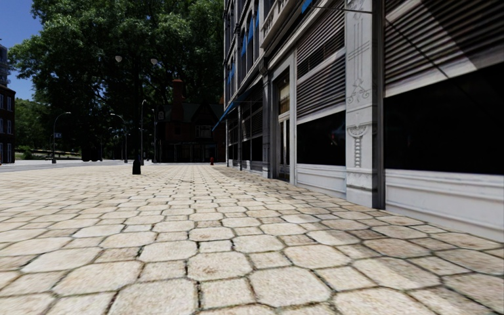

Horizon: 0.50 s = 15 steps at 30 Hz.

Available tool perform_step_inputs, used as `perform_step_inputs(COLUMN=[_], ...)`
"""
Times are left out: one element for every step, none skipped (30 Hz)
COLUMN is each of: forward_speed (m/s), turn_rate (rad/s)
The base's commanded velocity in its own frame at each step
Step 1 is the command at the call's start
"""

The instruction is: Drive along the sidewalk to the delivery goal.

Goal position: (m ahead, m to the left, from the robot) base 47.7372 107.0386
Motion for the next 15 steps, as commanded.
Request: perform_step_inputs(forward_speed=[0.0,0.0,0.0,0.0,0.0,0.0,0.0,0.0,0.0,0.0,0.0,0.0,0.0,0.0,0.0], turn_rate=[0.0,0.0,0.0,0.0,0.0,0.0,0.0,0.0,0.0,0.0,0.0,0.0,0.0,0.0,0.0])
